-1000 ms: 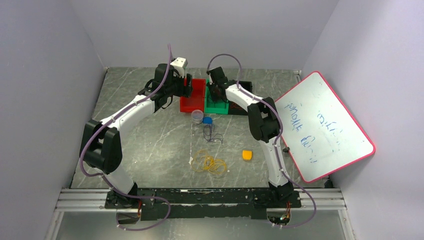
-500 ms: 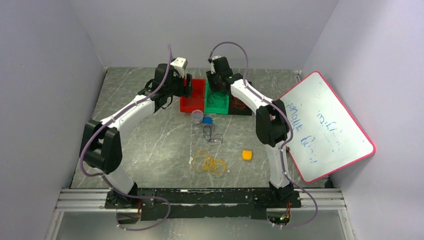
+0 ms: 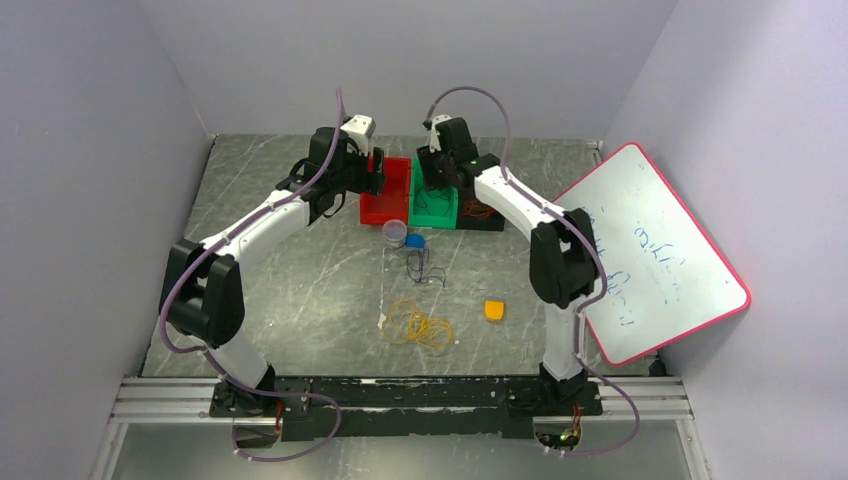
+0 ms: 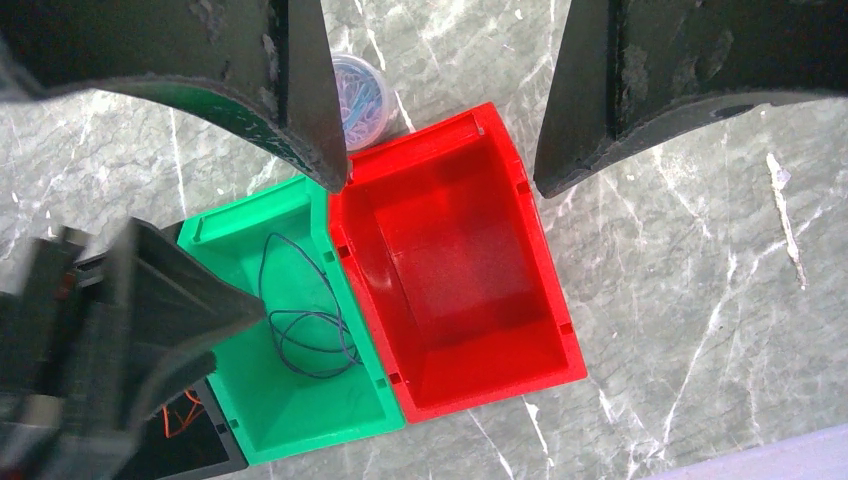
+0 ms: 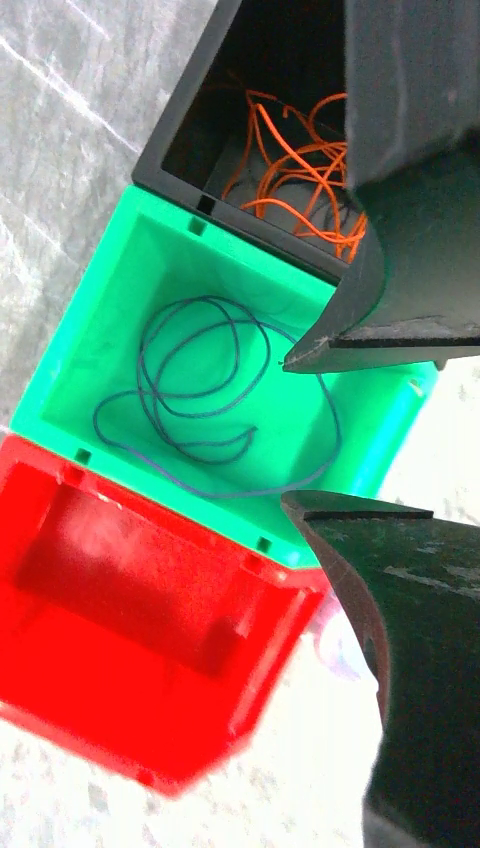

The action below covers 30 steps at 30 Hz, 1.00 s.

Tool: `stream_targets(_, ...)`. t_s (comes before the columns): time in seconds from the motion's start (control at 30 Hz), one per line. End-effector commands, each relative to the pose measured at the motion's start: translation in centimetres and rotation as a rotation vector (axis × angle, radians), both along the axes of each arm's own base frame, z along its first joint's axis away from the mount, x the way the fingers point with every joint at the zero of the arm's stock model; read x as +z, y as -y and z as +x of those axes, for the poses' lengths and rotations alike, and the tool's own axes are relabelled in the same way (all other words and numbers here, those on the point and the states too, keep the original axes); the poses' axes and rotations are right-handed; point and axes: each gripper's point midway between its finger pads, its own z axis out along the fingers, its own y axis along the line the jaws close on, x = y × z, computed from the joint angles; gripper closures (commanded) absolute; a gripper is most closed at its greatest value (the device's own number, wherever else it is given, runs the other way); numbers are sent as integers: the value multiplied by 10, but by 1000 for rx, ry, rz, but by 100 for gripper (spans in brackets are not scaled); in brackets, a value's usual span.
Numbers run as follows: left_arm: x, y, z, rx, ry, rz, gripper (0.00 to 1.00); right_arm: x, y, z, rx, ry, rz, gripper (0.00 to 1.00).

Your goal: Untangle the cables

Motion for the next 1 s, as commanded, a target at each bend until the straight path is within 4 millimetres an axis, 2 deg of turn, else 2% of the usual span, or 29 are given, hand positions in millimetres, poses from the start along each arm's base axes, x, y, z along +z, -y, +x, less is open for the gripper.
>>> stream_targets(0.0,5,4,5,-23,7,-15,26,42,-13,-17,101,69,106,51)
stream_targets(0.17,6,7,4,-36,3,-27,27,44,-11,-55,190,27,140,51)
stream_targets(0.33,12,14,-2,-55,-7,-45,26,39,3,-94,193,-4,162,51)
stream_targets(0.6,11,50,-37,-125,-64,-28,26,7,23,-155,183,-118,196,51)
stream_targets(0.7,3,60,-55,-162,-115,-87,26,-4,22,-168,190,-147,222,51)
stream_targets(0.73,-2,62,-61,-169,-130,-96,26,-14,24,-175,188,-168,223,51)
stream_targets(0.97,-37,88,-97,-216,-230,-95,28,-38,25,-191,163,-226,272,51)
